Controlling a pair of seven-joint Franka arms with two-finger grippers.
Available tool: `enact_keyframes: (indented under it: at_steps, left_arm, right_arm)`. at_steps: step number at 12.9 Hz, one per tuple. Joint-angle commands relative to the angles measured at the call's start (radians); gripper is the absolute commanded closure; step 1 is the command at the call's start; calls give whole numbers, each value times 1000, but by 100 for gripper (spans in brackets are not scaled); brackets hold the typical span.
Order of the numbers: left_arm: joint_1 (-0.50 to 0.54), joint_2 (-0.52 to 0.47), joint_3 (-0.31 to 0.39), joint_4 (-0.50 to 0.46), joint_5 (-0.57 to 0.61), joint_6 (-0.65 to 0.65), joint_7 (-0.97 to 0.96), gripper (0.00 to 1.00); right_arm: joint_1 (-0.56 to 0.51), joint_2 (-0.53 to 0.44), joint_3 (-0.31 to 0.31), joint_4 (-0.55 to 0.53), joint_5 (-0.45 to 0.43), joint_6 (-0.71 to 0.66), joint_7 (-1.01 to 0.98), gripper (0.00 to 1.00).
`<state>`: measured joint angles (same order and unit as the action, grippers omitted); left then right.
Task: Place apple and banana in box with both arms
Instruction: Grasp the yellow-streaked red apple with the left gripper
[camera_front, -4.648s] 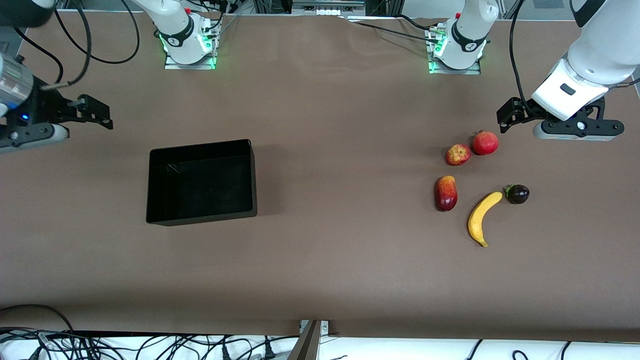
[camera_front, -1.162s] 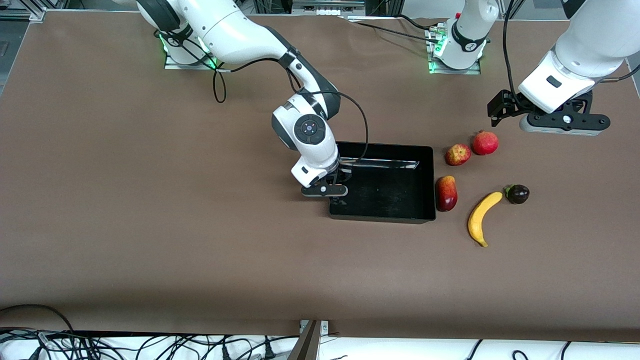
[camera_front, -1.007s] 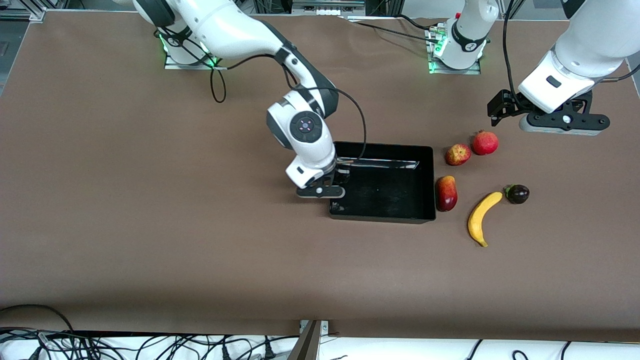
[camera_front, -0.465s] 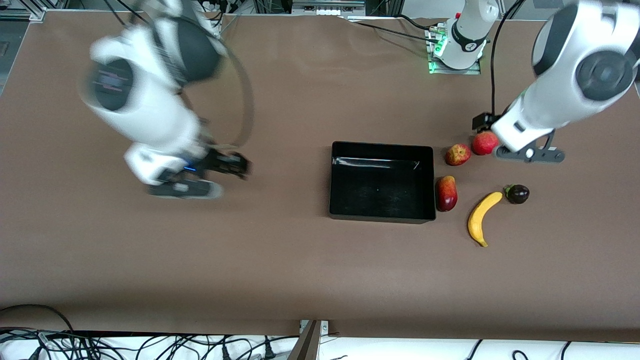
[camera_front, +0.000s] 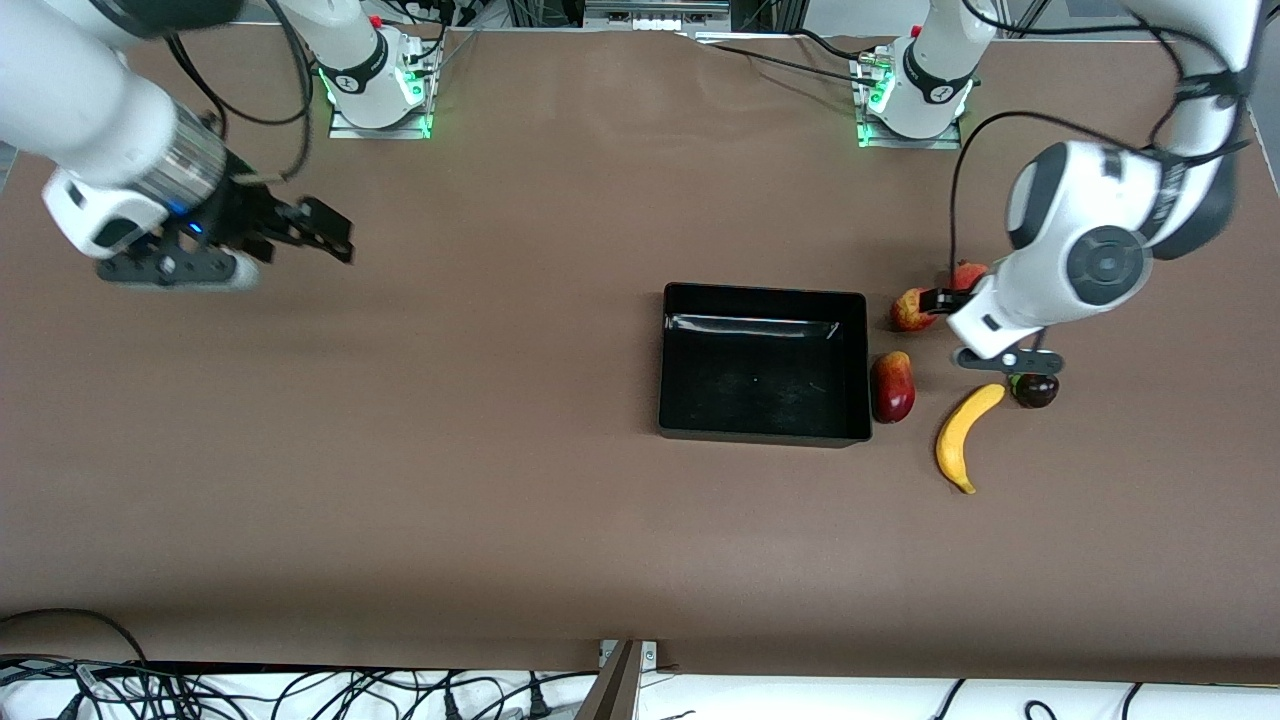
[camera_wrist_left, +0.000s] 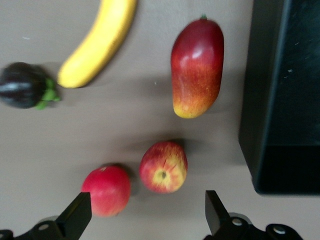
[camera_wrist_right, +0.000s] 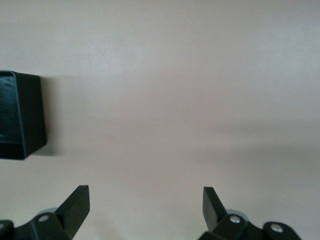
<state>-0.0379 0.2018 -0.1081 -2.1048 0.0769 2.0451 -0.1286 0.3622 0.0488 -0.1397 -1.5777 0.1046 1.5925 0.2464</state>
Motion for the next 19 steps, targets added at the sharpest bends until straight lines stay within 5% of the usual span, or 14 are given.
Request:
enact_keyframes:
  at_steps: [1,8,9,10,13,15,17,19]
  left_arm:
    - [4,-61,-7,-237,15,278,17,0]
    - [36,48,-7,-293,14,434,67,0]
    - [36,51,-7,-291,14,432,66,41]
    - [36,53,-8,-291,14,428,64,71]
    - [36,32,-11,-273,12,390,67,95]
    - [20,-11,-16,-143,0,208,66,95]
    - [18,20,-71,122,-3,-92,52,94]
    - [13,95,-139,328,-57,-257,-58,94]
  right_arm:
    - [-234,-52,176,-73,-20,18,-87,0]
    - [-246,-29,166,-15,-98,21,-128,0]
    - [-247,-30,164,5,-106,14,-128,0]
    - [-247,-30,166,10,-124,-2,-128,0]
    - [-247,-29,166,15,-170,6,-125,0]
    - [-247,-21,166,13,-169,-3,-108,0]
    - [-244,-20,167,13,-164,0,-113,0]
    - [-244,-20,167,13,-163,-2,-108,0]
